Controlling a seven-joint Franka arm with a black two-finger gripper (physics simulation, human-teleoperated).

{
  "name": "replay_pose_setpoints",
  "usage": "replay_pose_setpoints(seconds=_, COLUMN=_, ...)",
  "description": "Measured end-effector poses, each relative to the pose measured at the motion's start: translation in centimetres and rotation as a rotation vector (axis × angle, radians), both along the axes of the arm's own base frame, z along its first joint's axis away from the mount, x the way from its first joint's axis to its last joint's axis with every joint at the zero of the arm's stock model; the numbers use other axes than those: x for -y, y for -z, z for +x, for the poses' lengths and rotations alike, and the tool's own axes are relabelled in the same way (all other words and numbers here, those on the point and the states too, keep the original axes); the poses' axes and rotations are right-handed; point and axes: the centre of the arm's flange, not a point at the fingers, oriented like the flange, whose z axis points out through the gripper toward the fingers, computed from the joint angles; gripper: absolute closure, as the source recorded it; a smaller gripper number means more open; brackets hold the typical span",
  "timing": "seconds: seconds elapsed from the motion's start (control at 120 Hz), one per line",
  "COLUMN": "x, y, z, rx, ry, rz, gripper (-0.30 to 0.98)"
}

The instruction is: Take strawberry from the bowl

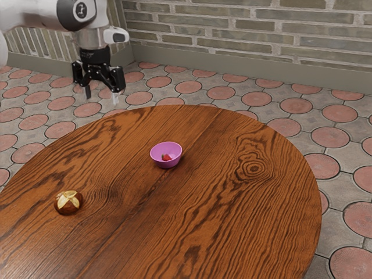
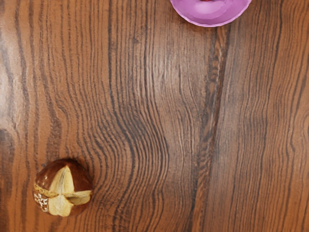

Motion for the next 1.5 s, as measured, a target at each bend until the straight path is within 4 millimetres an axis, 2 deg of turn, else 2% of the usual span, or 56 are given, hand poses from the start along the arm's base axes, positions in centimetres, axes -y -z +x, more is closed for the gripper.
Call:
replay_pose_setpoints(seconds=0.117, x=-0.9, y=-0.6, z=0.6, rx=0.063, ry=-0.014, rz=0.005, gripper=0.02)
replay_pose_setpoints(seconds=0.2, x=-0.9, y=-0.9, z=1.2, rx=0.092, ry=-0.014, rz=0.008, gripper=0.02)
replay_pose_setpoints(seconds=0.267, x=-0.8, y=-1.8, z=1.3, rx=0.129, ry=-0.025, rz=0.006, gripper=0.02)
replay_pose_setpoints(seconds=0.317, x=-0.8, y=-2.4, z=1.2, rx=0.154, ry=-0.064, rz=0.004, gripper=0.02)
replay_pose_setpoints(seconds=0.425, x=0.0, y=-2.3, z=1.2, rx=0.179, ry=-0.233, rz=0.005, gripper=0.02)
replay_pose_setpoints(seconds=0.567, x=0.3, y=2.8, z=1.6, rx=0.139, ry=-0.457, rz=0.011, gripper=0.02)
replay_pose_setpoints(seconds=0.758, x=1.1, y=8.4, z=4.1, rx=0.14, ry=-0.682, rz=0.041, gripper=0.02)
replay_pose_setpoints(seconds=1.0, x=1.8, y=13.4, z=6.8, rx=0.169, ry=-0.906, rz=0.032, gripper=0.03)
replay_pose_setpoints(seconds=1.067, x=2.1, y=14.3, z=7.4, rx=0.182, ry=-0.949, rz=0.03, gripper=0.02)
replay_pose_setpoints(seconds=1.167, x=2.1, y=17.3, z=9.3, rx=0.179, ry=-1.02, rz=0.03, gripper=0.02)
replay_pose_setpoints(seconds=1.367, x=1.9, y=18.9, z=12.9, rx=0.195, ry=-1.118, rz=-0.01, gripper=0.03)
replay_pose_setpoints(seconds=1.433, x=2.0, y=19.4, z=13.2, rx=0.182, ry=-1.141, rz=-0.018, gripper=0.04)
replay_pose_setpoints(seconds=1.5, x=3.1, y=20.0, z=13.4, rx=0.175, ry=-1.149, rz=-0.019, gripper=0.05)
